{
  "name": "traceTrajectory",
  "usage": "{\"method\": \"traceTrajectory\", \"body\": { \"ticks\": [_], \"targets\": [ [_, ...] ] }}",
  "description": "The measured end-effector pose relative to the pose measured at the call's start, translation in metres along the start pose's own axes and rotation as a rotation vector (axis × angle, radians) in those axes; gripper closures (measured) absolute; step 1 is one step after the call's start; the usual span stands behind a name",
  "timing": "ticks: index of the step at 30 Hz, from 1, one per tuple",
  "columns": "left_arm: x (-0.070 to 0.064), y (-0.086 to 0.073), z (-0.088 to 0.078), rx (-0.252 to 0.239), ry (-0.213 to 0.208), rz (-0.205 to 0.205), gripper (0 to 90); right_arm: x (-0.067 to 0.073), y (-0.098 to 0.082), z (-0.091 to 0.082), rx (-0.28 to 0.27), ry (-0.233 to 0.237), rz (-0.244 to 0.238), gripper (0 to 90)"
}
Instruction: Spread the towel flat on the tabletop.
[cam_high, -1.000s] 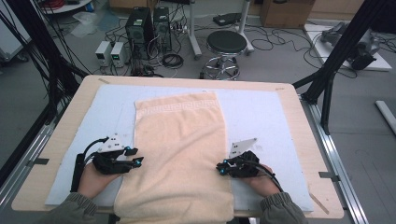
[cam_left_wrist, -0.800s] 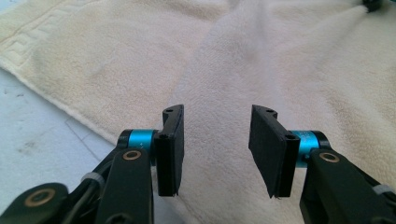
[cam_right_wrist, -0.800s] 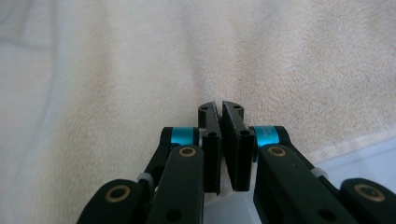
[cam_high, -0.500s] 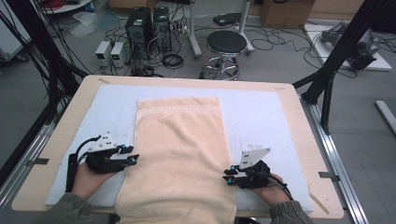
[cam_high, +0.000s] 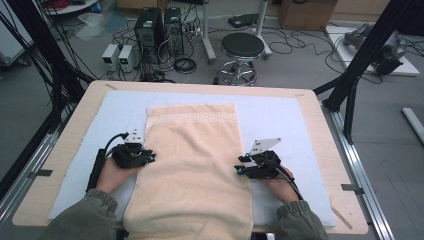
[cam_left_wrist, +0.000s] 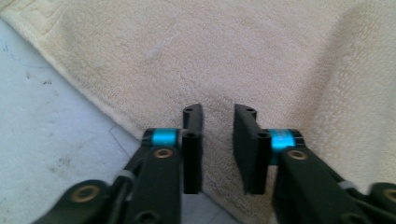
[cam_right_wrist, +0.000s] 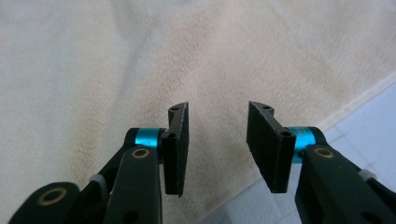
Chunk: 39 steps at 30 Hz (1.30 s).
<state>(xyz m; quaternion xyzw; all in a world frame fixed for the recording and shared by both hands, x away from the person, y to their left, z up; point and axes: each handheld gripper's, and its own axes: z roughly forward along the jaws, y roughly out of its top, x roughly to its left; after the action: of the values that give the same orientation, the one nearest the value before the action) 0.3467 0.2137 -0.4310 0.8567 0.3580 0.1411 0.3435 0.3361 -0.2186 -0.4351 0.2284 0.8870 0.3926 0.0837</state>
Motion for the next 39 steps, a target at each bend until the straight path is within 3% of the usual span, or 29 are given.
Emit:
{"method": "traceTrajectory", "body": {
  "ticks": [3,4,7,9,12,15,20,21,23,29,32,36,38,39],
  "targets": [
    [0.003,0.000,-0.001,-0.004,0.004,-0.009,85.3,0.000,-0.001,0.002,0.014,-0.001,-0.002,56.8],
    [0.006,0.000,-0.001,-0.007,0.030,-0.015,85.8,0.000,0.000,0.003,0.015,-0.001,-0.001,56.7],
    [0.020,-0.003,-0.007,-0.060,0.097,-0.108,86.0,-0.001,-0.001,0.005,0.025,-0.002,-0.001,56.6],
    [0.025,-0.004,-0.010,-0.075,0.150,-0.138,86.2,-0.001,-0.001,0.006,0.022,-0.001,0.005,56.6],
    [0.028,-0.006,-0.014,-0.082,0.130,-0.170,74.4,-0.002,-0.001,0.006,0.021,0.003,0.007,57.1],
    [0.023,-0.006,-0.016,-0.094,0.061,-0.151,68.6,-0.003,-0.001,0.006,0.022,-0.001,0.008,59.0],
    [0.011,-0.007,-0.009,-0.017,-0.053,-0.069,59.0,0.001,-0.001,0.004,0.030,-0.008,0.000,57.9],
    [0.007,-0.008,-0.006,0.002,-0.042,-0.031,58.6,0.001,-0.001,0.004,0.032,-0.010,0.000,57.8],
    [0.002,-0.008,-0.006,-0.008,-0.008,-0.004,58.8,0.000,-0.001,0.005,0.026,-0.012,0.000,57.6],
    [0.000,-0.008,-0.006,-0.013,0.011,0.037,83.0,0.000,0.000,0.006,0.028,-0.014,-0.006,57.6],
    [0.002,-0.008,-0.006,-0.020,0.040,0.031,84.9,-0.001,0.000,0.006,0.029,-0.018,-0.007,57.5],
    [0.008,-0.007,-0.008,-0.070,0.102,-0.014,84.8,-0.003,0.000,0.008,0.018,-0.031,-0.004,57.4],
    [0.009,-0.007,-0.010,-0.071,0.122,-0.019,84.3,-0.004,0.000,0.008,0.021,-0.037,0.000,57.3],
    [0.010,-0.008,-0.013,-0.079,0.112,-0.034,82.2,-0.004,0.001,0.007,0.025,-0.046,0.002,57.2]
  ]
}}
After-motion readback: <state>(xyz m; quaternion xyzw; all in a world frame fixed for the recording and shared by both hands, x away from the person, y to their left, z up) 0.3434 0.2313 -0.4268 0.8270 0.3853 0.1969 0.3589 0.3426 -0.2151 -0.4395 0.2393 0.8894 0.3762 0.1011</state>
